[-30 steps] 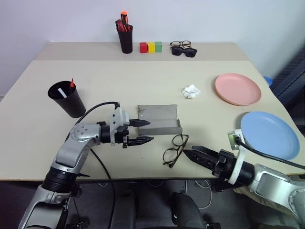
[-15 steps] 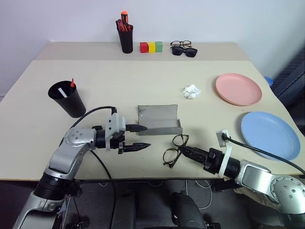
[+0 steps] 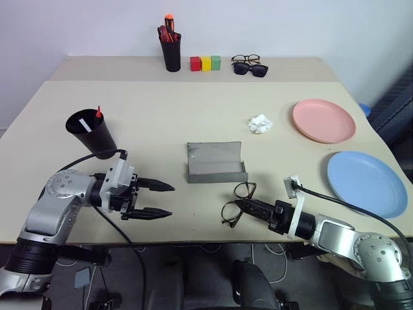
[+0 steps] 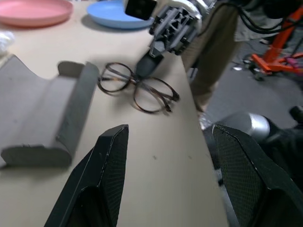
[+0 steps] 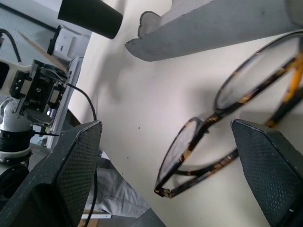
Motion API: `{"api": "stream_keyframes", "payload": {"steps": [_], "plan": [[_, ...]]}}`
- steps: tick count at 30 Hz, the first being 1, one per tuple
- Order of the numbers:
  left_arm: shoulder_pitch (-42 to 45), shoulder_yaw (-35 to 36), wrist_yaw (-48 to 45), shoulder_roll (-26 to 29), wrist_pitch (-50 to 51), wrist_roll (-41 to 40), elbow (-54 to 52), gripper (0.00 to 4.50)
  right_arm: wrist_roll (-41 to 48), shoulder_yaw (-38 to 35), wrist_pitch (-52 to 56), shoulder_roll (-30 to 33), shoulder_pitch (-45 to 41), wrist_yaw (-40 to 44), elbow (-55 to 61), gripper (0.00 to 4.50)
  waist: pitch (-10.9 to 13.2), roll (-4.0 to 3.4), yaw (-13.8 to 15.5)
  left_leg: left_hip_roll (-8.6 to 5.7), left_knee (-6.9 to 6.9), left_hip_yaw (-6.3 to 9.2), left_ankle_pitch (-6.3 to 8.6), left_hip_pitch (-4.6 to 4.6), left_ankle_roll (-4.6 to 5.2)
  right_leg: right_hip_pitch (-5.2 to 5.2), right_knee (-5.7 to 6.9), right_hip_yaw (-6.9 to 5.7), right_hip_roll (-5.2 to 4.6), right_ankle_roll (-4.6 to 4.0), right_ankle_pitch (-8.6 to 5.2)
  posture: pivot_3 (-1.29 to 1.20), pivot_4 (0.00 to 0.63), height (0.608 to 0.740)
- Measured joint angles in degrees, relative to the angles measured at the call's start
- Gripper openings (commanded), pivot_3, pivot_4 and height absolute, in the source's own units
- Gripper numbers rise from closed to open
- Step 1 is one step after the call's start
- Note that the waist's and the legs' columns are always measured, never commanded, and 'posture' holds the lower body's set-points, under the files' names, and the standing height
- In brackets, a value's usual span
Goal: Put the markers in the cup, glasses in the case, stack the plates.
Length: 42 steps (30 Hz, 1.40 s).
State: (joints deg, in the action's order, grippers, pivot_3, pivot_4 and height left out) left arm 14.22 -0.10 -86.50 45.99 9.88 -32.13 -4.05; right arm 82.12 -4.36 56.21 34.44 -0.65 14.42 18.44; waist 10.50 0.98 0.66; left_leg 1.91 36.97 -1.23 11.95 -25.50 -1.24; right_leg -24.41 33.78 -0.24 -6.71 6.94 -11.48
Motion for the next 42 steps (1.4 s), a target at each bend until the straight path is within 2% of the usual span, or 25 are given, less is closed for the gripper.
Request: {"api": "stream_keyframes", "payload": {"steps": [14,15,17,22,23,42], "plan": [[-1.5,0.1,2.2,-1.4,-0.2,0.0,-2.0,2.88,-2.6,0.0,1.7,-2.3,-1.9,1.2,-1.3,4.41,0.0,0.00,-0.1,0.03,-0.08,-0.03,0.01,0.01,0.01,-0.01,-0.07,0.00,0.01,-0.04,0.03,0.00,0.150,0.740],[-1.8,0.2,2.4,-1.4,-0.2,0.0,-2.3,2.88,-2.7,0.0,1.9,-2.5,-2.0,1.2,-1.4,3.87,0.0,0.00,-0.1,0.03,-0.09,-0.04,0.01,0.01,0.01,-0.02,-0.07,0.00,0.01,-0.04,0.03,0.00,0.150,0.740],[-2.6,0.6,2.9,-1.4,-0.2,0.0,-3.1,2.88,-3.2,0.0,2.3,-3.0,-2.3,1.2,-2.3,3.16,0.0,0.00,-0.1,0.04,-0.10,-0.05,0.01,0.00,0.01,-0.02,-0.12,0.00,0.01,-0.05,0.04,0.00,0.150,0.740],[-4.1,1.2,3.9,-1.4,-0.2,-0.1,-4.2,2.88,-4.4,0.0,3.0,-3.8,-3.0,1.2,-3.1,0.47,0.0,-0.03,-0.2,0.04,-0.15,-0.07,0.01,0.00,0.00,-0.02,-0.21,0.00,0.01,-0.07,0.05,0.00,0.150,0.740],[-4.4,1.2,4.2,-1.4,-0.2,-0.1,-4.4,2.88,-4.4,0.0,3.2,-4.1,-3.1,1.2,-3.1,0.06,0.0,-0.03,-0.2,0.04,-0.16,-0.07,0.01,0.00,0.00,-0.02,-0.23,0.00,0.01,-0.08,0.06,0.00,0.150,0.740],[-5.4,1.5,7.0,-1.7,-0.1,-0.7,-5.8,2.88,-7.7,-0.7,4.1,-5.1,-2.9,2.3,-1.5,0.06,0.0,-0.02,-0.1,0.09,-0.23,-0.17,0.11,0.00,-0.15,-0.03,-0.44,-0.01,0.01,-0.16,0.11,0.00,0.150,0.740]]}}
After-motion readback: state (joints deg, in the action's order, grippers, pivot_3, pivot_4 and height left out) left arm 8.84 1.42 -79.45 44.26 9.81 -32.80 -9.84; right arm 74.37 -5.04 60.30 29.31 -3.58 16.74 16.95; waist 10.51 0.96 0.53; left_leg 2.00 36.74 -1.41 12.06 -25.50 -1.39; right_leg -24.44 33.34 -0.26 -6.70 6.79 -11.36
